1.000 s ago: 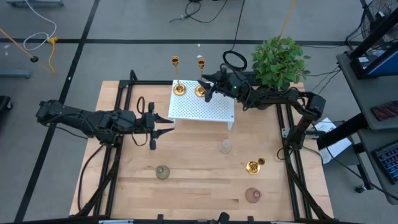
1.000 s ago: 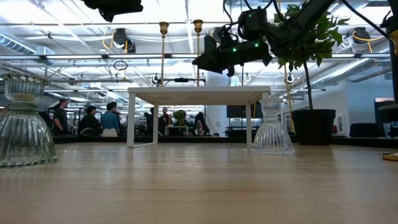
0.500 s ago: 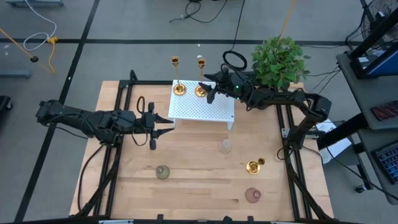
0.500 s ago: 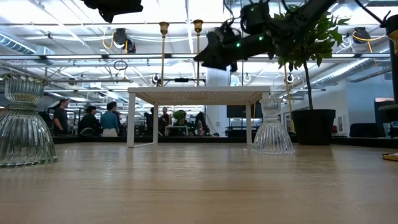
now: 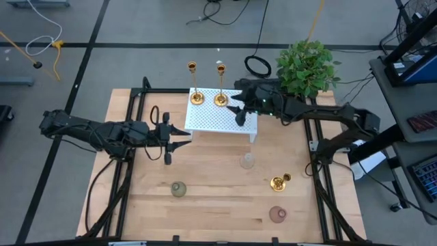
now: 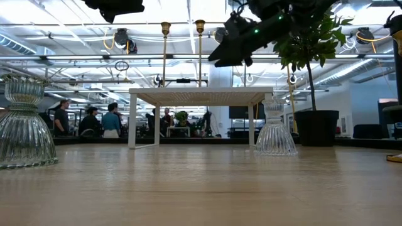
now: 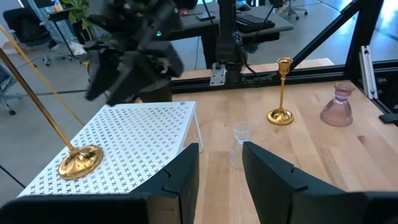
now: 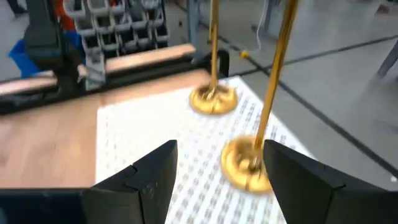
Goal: Pick & Place candle stick holders
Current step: Put the gold candle holder on the shelf aligned with the other gold candle holders
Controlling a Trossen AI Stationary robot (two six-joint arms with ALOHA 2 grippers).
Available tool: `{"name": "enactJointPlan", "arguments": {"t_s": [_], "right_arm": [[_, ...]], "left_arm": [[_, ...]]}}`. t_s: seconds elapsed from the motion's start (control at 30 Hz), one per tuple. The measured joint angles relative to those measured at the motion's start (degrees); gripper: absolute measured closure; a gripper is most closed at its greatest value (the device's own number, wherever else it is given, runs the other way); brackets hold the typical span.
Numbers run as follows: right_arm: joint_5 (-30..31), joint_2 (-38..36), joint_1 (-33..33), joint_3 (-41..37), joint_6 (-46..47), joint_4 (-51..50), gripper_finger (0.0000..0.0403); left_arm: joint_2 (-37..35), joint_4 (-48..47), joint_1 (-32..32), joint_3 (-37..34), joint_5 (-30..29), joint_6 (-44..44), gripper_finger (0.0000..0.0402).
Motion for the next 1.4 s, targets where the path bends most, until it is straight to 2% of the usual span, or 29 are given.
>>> {"name": "enactJointPlan", "arguments": {"t_s": [0.23, 0.5, 0.87, 1.03, 1.1, 1.27, 1.4], "right_arm": [[-0.25, -5.51, 3.52, -5.07, 0.21, -1.52, 0.017], [-0.73, -17.06, 8.64, -13.14, -1.15, -6.26, 0.017], [-13.82, -31.74, 12.42, -24.42, -4.64, -8.97, 0.0171], [-14.2, -37.99, 12.38, -28.83, -5.16, -9.15, 0.0171], [-17.18, -40.15, 12.38, -30.53, -5.17, -9.25, 0.0173], [-29.39, -43.96, 12.38, -33.89, -4.12, -9.02, 0.018], [-40.02, -45.71, 12.41, -37.43, -4.37, -3.32, 0.0179]], "left_arm": [[0.01, 0.0, 0.0, 0.0, 0.01, 0.04, 0.0275], [0.02, 0.02, -0.04, 0.02, 0.01, 0.07, 0.0275], [0.02, 0.42, -0.04, 0.02, 0.02, 0.11, 0.0275], [0.02, 0.5, -0.02, 0.02, 0.02, 0.14, 0.0275], [0.02, 0.48, 0.0, 0.02, 0.02, 0.13, 0.0275], [0.02, 0.48, 0.0, 0.02, 0.02, 0.5, 0.0275], [0.02, 0.48, 0.0, 0.02, 0.02, 0.63, 0.0275]]}}
